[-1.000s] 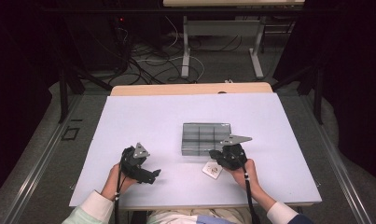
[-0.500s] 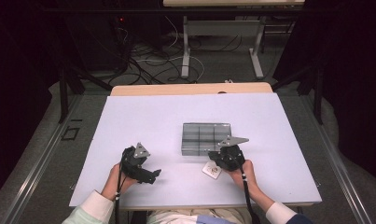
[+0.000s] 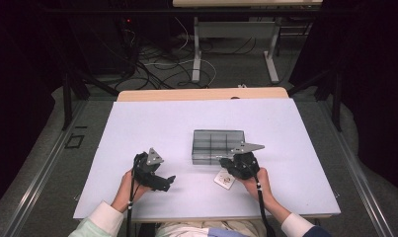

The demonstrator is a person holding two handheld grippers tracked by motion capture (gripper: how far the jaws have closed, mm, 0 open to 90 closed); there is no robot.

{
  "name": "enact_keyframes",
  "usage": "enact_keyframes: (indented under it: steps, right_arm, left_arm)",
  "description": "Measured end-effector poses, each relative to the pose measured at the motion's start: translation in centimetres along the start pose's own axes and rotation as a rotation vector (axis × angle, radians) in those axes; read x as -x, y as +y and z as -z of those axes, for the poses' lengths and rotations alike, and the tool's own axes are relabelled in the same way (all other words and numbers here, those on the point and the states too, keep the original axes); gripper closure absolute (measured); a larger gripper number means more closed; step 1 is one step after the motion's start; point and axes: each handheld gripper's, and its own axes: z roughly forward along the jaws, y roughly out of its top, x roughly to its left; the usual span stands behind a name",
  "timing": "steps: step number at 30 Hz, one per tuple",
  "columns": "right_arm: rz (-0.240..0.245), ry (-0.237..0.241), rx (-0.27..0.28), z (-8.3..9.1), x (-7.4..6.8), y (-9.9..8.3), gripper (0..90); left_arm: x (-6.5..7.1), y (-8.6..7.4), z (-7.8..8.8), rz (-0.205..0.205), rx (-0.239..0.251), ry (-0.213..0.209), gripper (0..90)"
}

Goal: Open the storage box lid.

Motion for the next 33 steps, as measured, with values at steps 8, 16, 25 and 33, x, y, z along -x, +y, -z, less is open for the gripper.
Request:
enact_keyframes:
  steps: [8, 16, 25, 33]
  right_arm:
    - [0.008, -0.005, 0.014, 0.0, -0.1, 0.3, 84.3]
    - [0.007, 0.001, 0.034, 0.0, -0.1, 0.4, 84.0]
    - [0.016, 0.002, 0.015, 0.3, 0.0, 0.5, 83.9]
    - [0.023, -0.004, 0.022, 0.3, 0.0, 0.6, 83.8]
  left_arm:
    - [0.4, 1.8, -0.7, -0.022, 0.031, -0.011, 0.1]
    - [1.3, 4.0, -2.1, -0.045, 0.074, 0.01, 9.5]
    - [1.7, 5.5, -2.8, -0.085, 0.113, -0.012, 42.2]
    - [2.6, 6.2, -3.3, -0.105, 0.132, -0.036, 57.6]
